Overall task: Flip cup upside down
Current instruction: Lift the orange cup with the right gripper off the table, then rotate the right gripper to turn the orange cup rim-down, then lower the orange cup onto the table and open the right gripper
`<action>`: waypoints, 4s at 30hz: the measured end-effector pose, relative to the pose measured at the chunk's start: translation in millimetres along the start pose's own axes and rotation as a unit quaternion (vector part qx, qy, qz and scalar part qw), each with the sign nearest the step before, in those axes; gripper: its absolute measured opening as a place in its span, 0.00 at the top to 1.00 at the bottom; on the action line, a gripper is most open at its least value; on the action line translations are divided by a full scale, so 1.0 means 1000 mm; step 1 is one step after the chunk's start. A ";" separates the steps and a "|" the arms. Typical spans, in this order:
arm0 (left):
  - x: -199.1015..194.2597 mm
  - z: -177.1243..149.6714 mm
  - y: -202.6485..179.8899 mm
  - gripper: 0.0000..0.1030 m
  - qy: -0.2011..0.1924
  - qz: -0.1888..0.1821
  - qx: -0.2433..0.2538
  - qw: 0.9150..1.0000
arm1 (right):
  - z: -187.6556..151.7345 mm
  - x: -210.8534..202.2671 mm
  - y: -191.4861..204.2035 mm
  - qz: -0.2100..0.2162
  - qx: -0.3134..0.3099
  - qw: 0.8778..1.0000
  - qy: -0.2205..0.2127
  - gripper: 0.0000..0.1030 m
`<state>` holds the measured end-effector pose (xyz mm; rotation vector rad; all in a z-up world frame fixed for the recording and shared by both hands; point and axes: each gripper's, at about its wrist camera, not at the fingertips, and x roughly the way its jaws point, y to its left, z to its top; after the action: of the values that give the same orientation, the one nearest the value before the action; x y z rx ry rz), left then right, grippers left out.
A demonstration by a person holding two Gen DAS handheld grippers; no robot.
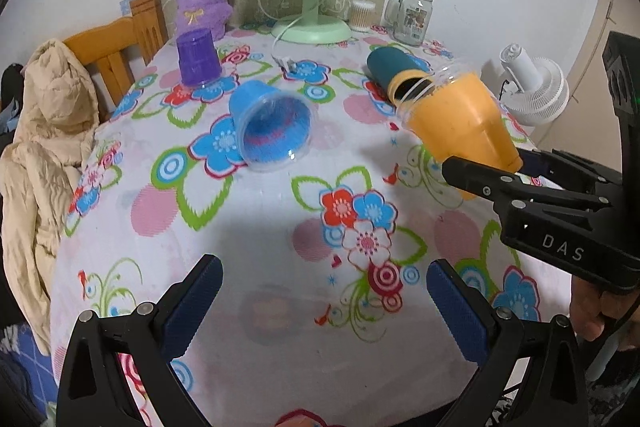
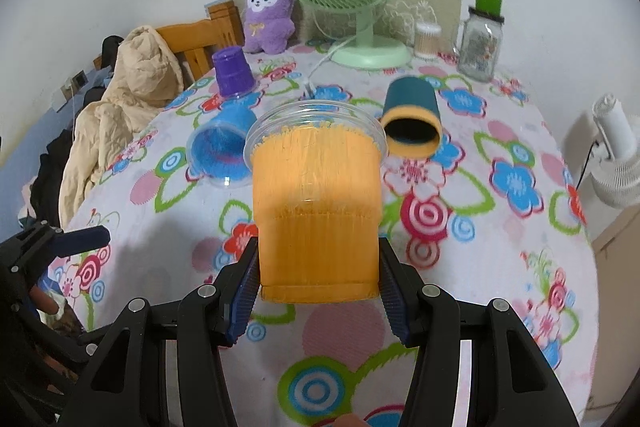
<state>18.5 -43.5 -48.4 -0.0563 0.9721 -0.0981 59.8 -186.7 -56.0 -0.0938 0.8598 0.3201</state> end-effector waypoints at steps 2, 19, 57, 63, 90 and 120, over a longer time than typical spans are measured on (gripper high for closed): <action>0.002 -0.006 0.000 0.00 0.004 0.000 -0.004 1.000 | -0.006 0.001 -0.001 -0.001 0.011 1.000 0.003 0.44; 0.005 -0.035 0.004 0.00 0.014 0.001 -0.038 0.999 | -0.046 0.016 0.015 -0.030 0.035 0.999 0.026 0.44; 0.054 0.009 -0.077 0.00 0.036 -0.039 -0.014 0.998 | -0.084 -0.056 -0.105 0.044 0.150 0.986 -0.050 0.19; 0.069 0.009 -0.079 0.00 0.049 -0.030 -0.029 0.998 | -0.092 -0.056 -0.116 0.047 0.159 0.985 -0.050 0.19; 0.051 0.015 -0.071 0.46 0.039 -0.022 -0.030 0.999 | -0.098 -0.048 -0.113 0.066 0.158 0.984 -0.044 0.19; -0.004 0.025 -0.059 0.46 0.077 -0.006 0.020 0.997 | -0.064 -0.037 -0.072 0.106 0.104 0.988 -0.046 0.19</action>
<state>33.2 -101.4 -25.8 -0.0177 1.1242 -0.1335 13.1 -277.0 -73.1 0.2071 0.8077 0.4285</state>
